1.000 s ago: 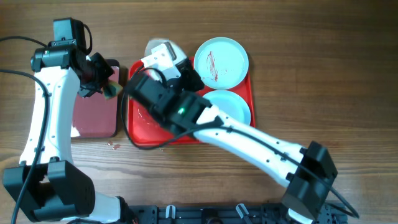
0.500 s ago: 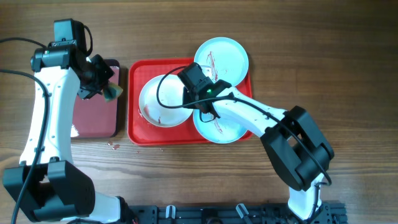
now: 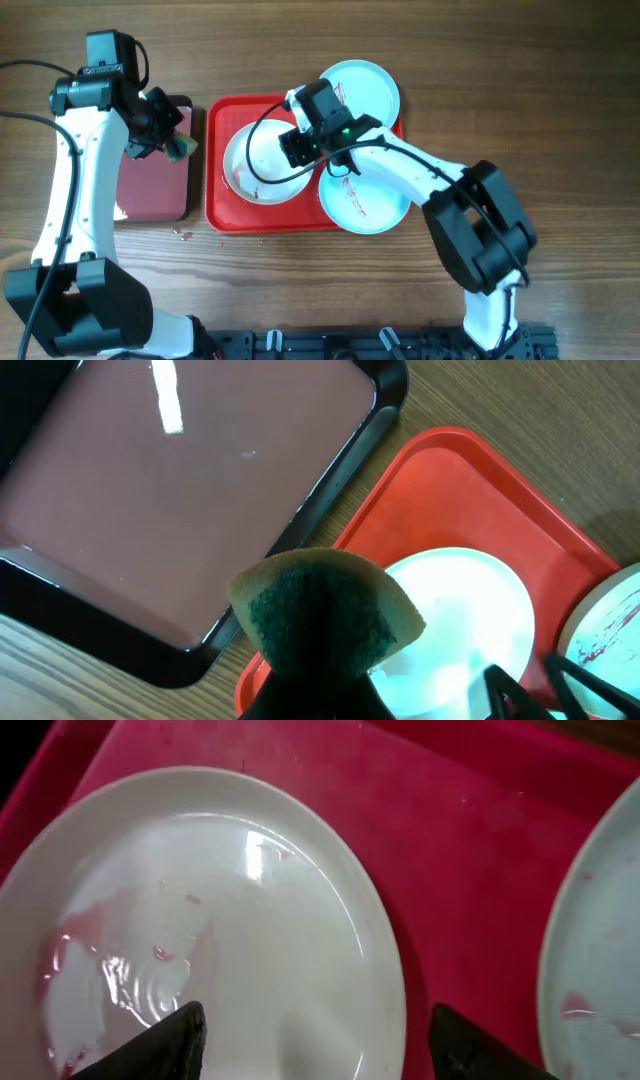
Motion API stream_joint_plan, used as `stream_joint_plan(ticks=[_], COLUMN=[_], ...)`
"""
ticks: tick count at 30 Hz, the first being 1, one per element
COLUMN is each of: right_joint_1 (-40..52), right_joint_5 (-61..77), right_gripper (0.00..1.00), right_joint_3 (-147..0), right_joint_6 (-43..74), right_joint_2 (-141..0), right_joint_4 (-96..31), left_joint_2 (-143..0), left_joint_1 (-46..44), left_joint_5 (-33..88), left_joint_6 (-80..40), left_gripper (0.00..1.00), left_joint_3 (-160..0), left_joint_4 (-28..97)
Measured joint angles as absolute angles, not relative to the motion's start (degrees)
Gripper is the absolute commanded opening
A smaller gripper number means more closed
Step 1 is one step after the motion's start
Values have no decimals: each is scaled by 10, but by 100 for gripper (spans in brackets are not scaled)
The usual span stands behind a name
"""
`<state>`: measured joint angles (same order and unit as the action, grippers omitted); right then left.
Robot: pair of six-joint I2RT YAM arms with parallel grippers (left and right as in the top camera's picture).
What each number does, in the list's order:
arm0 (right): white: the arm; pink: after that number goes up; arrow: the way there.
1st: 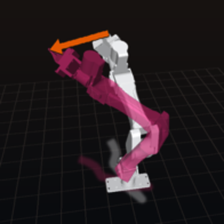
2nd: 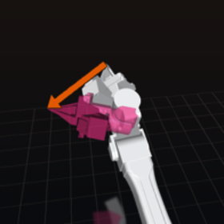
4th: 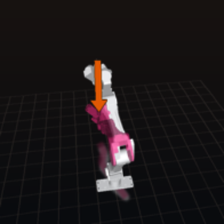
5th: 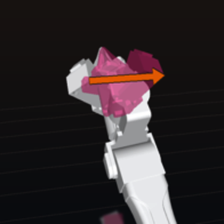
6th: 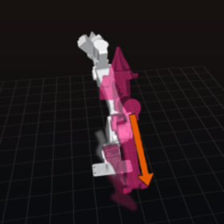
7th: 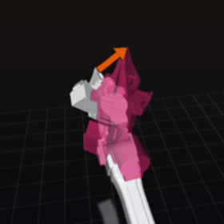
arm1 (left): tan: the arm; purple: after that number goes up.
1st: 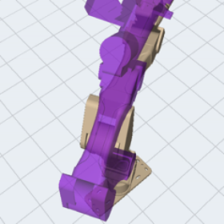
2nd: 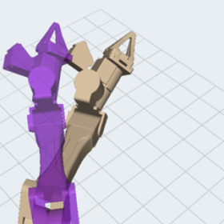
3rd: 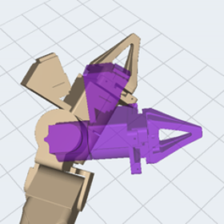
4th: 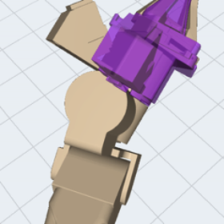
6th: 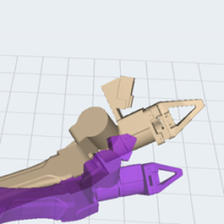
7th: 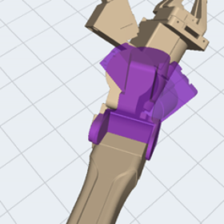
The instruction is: Clean dirty plates on tray and stack at the side
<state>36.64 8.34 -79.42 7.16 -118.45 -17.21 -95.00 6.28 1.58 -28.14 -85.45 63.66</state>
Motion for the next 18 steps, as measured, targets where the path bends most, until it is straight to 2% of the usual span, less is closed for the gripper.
stream_joint_plan(ticks=[3,5,6,7,11,18], right_joint_1=[366,366,366,366,367,367], right_joint_5=[90,89,88,87,88,72], right_gripper=[62,38,20,7,4,4], right_joint_3=[-813,-830,-831,-831,-834,-852], right_joint_6=[68,72,80,88,166,399], right_joint_2=[-1216,-1236,-1239,-1239,-1239,-1238], right_joint_4=[-175,-171,-171,-172,-195,-275], left_joint_2=[-950,-950,-950,-950,-950,-950], left_joint_1=[63,63,63,63,63,63], left_joint_5=[16,16,16,16,16,16], left_joint_6=[-281,-281,-281,-281,-281,-281], left_gripper=[4,4,4,4,4,4], left_joint_3=[-854,-854,-854,-854,-855,-854], left_joint_4=[634,634,634,634,634,641])
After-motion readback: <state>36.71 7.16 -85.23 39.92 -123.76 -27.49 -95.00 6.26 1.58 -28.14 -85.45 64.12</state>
